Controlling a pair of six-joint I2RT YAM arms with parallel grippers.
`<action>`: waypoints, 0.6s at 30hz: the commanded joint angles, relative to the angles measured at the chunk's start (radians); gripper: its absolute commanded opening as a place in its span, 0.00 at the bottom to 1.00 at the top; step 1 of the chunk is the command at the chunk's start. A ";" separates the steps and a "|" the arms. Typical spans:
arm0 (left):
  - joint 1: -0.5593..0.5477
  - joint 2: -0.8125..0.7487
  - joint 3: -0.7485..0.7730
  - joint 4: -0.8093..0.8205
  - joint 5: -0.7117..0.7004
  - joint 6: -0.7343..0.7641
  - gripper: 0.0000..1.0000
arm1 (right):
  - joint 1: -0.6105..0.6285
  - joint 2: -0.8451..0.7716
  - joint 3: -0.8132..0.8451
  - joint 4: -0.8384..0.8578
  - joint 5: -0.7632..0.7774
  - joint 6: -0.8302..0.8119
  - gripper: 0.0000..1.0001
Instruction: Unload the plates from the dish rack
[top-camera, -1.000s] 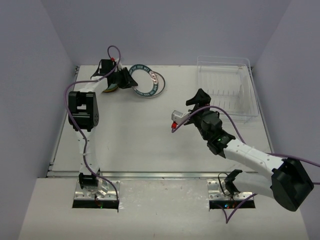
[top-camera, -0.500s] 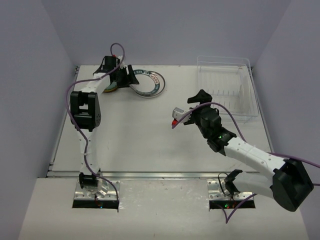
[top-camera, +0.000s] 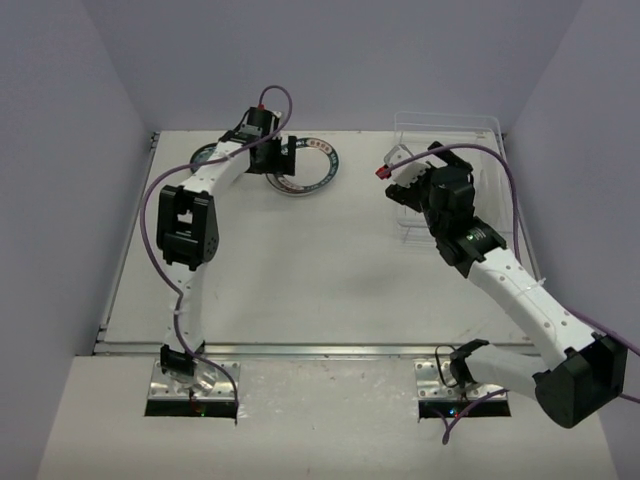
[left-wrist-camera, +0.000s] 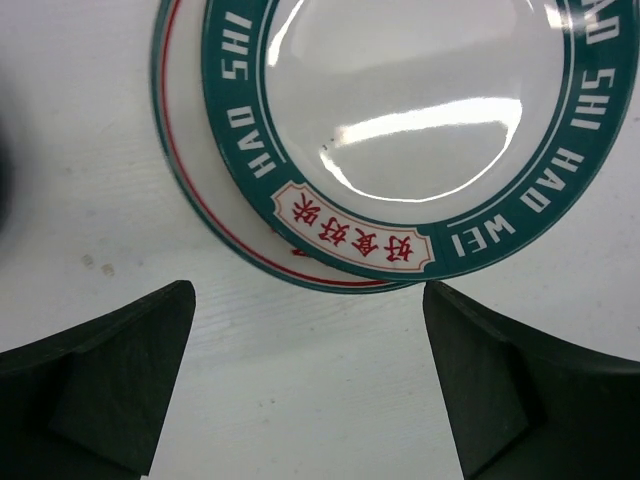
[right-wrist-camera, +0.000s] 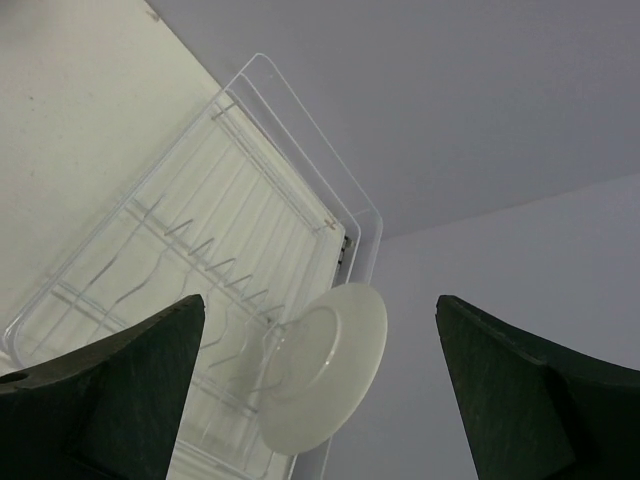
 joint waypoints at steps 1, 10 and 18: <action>0.030 -0.137 -0.049 0.034 -0.107 0.003 0.95 | -0.050 0.014 0.072 -0.142 -0.030 0.207 0.99; 0.058 -0.369 -0.299 0.238 -0.060 -0.006 0.93 | -0.173 0.032 0.131 -0.254 -0.103 0.351 0.99; 0.034 -0.577 -0.484 0.311 -0.026 0.044 0.91 | -0.491 0.161 0.315 -0.429 -0.305 0.579 0.84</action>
